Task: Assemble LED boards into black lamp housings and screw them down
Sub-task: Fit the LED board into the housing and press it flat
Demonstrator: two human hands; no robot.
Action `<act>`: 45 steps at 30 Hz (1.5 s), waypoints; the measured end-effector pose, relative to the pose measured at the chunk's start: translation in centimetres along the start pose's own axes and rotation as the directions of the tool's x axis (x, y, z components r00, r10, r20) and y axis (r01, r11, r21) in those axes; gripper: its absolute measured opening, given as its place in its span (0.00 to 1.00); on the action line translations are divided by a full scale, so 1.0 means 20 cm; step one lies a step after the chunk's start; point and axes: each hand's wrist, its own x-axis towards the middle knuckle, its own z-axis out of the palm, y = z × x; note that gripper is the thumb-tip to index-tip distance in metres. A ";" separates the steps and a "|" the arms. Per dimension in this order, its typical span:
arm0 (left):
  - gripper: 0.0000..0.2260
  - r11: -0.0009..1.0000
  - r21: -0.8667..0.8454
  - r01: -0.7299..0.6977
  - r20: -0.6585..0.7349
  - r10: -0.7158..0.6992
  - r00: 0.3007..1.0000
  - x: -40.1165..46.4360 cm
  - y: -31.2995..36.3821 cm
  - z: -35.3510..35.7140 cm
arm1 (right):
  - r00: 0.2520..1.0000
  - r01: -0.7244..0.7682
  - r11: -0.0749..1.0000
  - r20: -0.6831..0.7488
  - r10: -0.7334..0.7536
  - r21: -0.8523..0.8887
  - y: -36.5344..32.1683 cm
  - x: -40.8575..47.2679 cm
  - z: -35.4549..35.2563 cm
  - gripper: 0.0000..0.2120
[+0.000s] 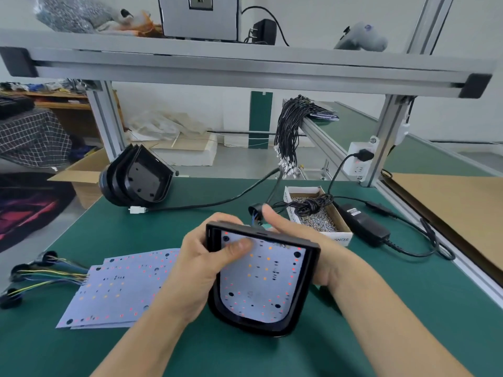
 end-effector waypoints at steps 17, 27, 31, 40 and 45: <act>0.13 0.997 -0.020 0.073 0.040 -0.072 0.997 0.04 0.04 0.00 | 0.807 0.394 0.881 -0.558 -0.195 0.261 -0.11 0.16 0.01 0.13; 0.15 0.994 0.086 0.061 0.331 -0.086 0.940 0.08 0.08 -0.04 | 0.917 0.332 0.886 -0.332 -0.222 0.324 -0.03 0.17 0.02 0.07; 0.12 0.995 0.085 0.049 0.392 -0.078 0.917 0.09 0.08 -0.04 | 0.929 0.323 0.875 -0.295 -0.221 0.361 -0.03 0.19 0.07 0.19; 0.09 0.997 -0.046 0.057 0.324 -0.039 0.945 0.12 0.05 -0.05 | 0.887 0.402 0.833 -0.389 -0.250 0.381 0.01 0.18 0.13 0.16; 0.06 1.000 0.023 0.020 0.358 -0.027 0.933 0.13 0.07 -0.06 | 0.806 0.473 0.796 -0.551 -0.218 0.377 -0.05 0.20 0.14 0.12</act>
